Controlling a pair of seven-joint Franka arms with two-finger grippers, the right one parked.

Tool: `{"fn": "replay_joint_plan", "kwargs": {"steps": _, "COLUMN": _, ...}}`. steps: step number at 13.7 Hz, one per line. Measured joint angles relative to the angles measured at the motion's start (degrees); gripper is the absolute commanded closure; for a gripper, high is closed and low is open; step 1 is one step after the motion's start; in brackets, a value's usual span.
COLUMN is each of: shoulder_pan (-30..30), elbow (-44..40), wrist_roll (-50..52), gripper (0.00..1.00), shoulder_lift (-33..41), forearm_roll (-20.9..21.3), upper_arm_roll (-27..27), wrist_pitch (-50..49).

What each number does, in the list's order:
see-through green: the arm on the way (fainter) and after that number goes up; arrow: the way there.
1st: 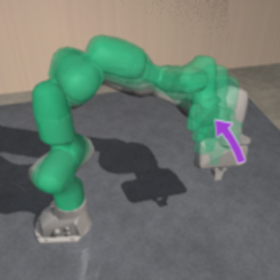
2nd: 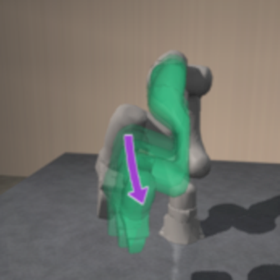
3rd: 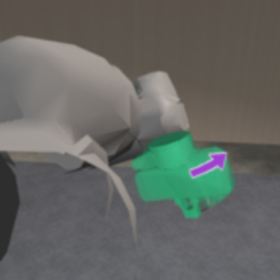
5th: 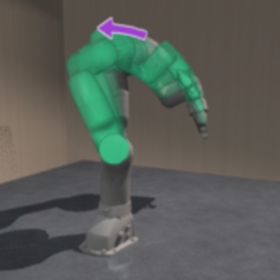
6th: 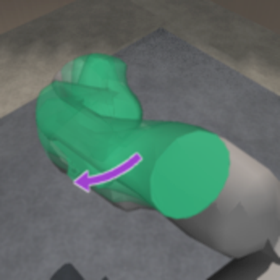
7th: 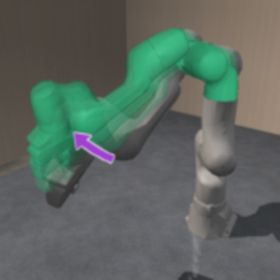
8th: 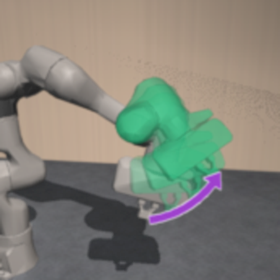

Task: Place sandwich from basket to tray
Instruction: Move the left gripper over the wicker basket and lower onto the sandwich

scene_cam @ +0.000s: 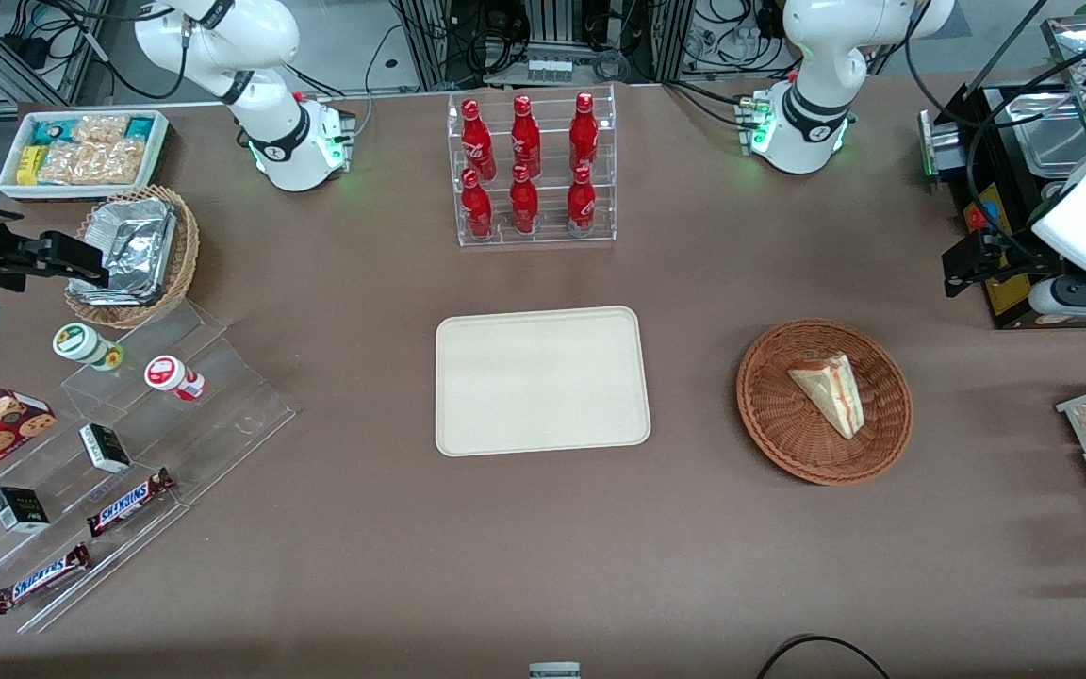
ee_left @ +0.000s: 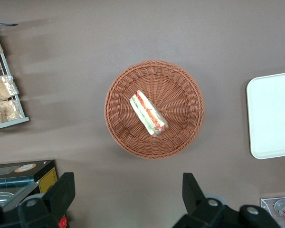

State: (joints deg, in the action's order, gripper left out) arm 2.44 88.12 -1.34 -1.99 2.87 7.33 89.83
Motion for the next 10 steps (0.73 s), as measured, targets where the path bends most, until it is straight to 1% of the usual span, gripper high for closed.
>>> {"fn": "replay_joint_plan", "kwargs": {"steps": 3, "shoulder_pan": -0.4, "elbow": -0.28, "wrist_roll": 0.0, "gripper": 0.0, "shoulder_lift": 0.01, "forearm_roll": 0.0, "upper_arm_roll": -0.37, "wrist_pitch": -1.19}}
{"fn": "replay_joint_plan", "kwargs": {"steps": 7, "shoulder_pan": -1.73, "elbow": 0.48, "wrist_roll": 0.52, "gripper": 0.0, "shoulder_lift": -0.4, "forearm_roll": 0.0, "upper_arm_roll": -2.6, "wrist_pitch": -1.78}}
{"fn": "replay_joint_plan", "kwargs": {"steps": 8, "shoulder_pan": -1.78, "elbow": 2.2, "wrist_roll": 1.51, "gripper": 0.0, "shoulder_lift": -0.77, "forearm_roll": 0.0, "upper_arm_roll": -2.69, "wrist_pitch": 0.03}}
{"fn": "replay_joint_plan", "kwargs": {"steps": 10, "shoulder_pan": -2.04, "elbow": 9.36, "wrist_roll": 5.29, "gripper": 0.0, "shoulder_lift": -1.53, "forearm_roll": 0.0, "upper_arm_roll": -2.69, "wrist_pitch": 9.42}}
